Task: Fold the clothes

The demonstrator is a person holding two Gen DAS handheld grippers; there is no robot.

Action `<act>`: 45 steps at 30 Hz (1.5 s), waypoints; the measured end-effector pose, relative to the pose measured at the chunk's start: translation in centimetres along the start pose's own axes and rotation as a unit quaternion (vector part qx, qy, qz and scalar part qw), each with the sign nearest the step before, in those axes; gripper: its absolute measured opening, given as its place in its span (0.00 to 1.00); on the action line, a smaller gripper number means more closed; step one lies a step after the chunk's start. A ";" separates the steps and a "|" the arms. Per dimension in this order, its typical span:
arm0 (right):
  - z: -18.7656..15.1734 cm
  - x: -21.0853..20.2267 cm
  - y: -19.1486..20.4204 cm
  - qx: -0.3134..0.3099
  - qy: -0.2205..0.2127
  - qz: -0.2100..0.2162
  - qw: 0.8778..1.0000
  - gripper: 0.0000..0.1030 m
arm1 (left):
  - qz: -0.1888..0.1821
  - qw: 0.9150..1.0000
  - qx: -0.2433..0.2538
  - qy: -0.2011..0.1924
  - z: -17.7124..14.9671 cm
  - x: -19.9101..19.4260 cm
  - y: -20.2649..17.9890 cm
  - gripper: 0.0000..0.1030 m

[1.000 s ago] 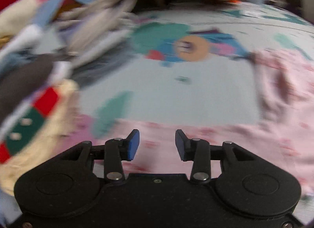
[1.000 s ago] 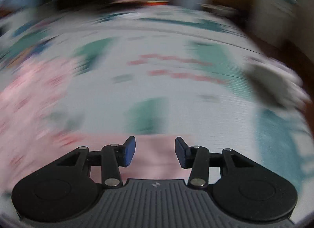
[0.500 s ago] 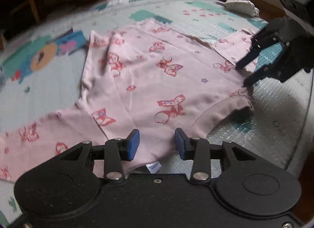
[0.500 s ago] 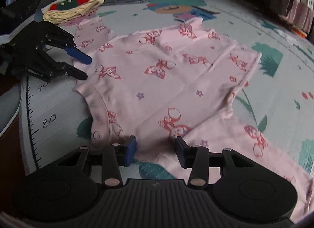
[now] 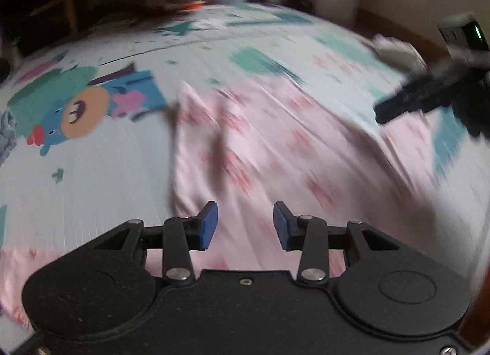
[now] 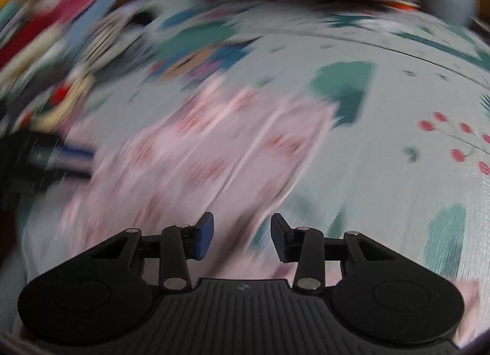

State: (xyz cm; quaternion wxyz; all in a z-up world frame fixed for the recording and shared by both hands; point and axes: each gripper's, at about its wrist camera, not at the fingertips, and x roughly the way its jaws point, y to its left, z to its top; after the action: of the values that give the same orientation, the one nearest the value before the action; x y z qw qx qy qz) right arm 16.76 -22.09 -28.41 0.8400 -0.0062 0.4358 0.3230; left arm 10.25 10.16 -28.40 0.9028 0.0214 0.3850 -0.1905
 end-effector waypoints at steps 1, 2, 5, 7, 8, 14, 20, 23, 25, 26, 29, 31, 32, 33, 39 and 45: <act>1.2 0.8 -0.9 0.018 -0.007 -0.008 1.000 0.41 | 0.001 1.000 -0.022 -0.003 1.2 1.2 1.0 0.37; 2.5 1.7 -1.8 0.034 -0.011 -0.015 0.999 0.41 | 0.004 0.999 -0.036 -0.005 2.3 2.5 2.0 0.37; 5.9 5.0 -3.4 0.045 -0.007 -0.043 0.998 0.41 | 0.008 0.997 -0.071 -0.004 5.0 5.9 4.6 0.36; 7.5 6.8 -4.2 0.044 -0.005 -0.065 0.997 0.41 | 0.010 0.996 -0.089 -0.003 6.5 7.6 6.0 0.36; 8.1 7.6 -4.7 0.051 -0.004 -0.072 0.996 0.41 | 0.009 0.996 -0.093 0.000 7.1 8.2 6.5 0.36; 8.6 9.7 -6.4 0.094 -0.009 -0.109 0.990 0.41 | -0.024 0.991 -0.127 0.024 9.7 11.6 8.2 0.36; 8.4 10.6 -5.3 0.060 0.000 -0.093 0.994 0.05 | -0.032 0.994 -0.092 0.044 10.6 13.6 6.4 0.06; 8.4 10.3 -4.2 0.032 -0.007 -0.103 0.994 0.02 | -0.033 0.994 -0.100 0.026 10.7 12.2 6.9 0.04; 8.2 8.9 -4.6 0.050 -0.043 -0.141 0.988 0.02 | -0.035 0.988 -0.150 -0.001 10.6 10.7 8.8 0.04; 8.0 8.4 -5.1 0.065 -0.055 -0.164 0.983 0.02 | -0.021 0.986 -0.168 -0.007 10.4 10.3 9.8 0.05; 7.6 8.7 -6.5 0.084 -0.037 -0.193 0.977 0.03 | 0.072 0.984 -0.160 0.025 9.3 11.2 12.3 0.21; 7.6 8.5 -6.1 0.077 -0.051 -0.181 0.979 0.08 | 0.090 0.980 -0.176 0.028 8.7 10.9 13.8 0.40; 7.7 8.6 -5.4 0.054 -0.055 -0.174 0.982 0.08 | 0.090 0.978 -0.186 0.010 8.4 10.1 14.1 0.40; 7.9 8.7 -4.6 0.025 -0.057 -0.165 0.984 0.08 | 0.087 0.978 -0.188 -0.005 8.3 9.3 14.2 0.40; 8.2 12.3 -0.2 -0.104 0.004 -0.095 0.990 0.10 | 0.002 0.997 -0.083 -0.002 7.7 8.6 9.9 0.40; 9.3 12.6 -2.0 -0.086 0.013 -0.216 0.972 0.35 | 0.051 0.998 0.020 0.025 6.2 9.9 7.6 0.37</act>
State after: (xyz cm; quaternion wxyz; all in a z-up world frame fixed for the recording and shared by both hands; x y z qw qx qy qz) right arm 29.81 -14.19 -32.45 0.8805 -0.1769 0.4055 0.1701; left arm 23.48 12.81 -31.83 0.9010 0.0642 0.4014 -0.1513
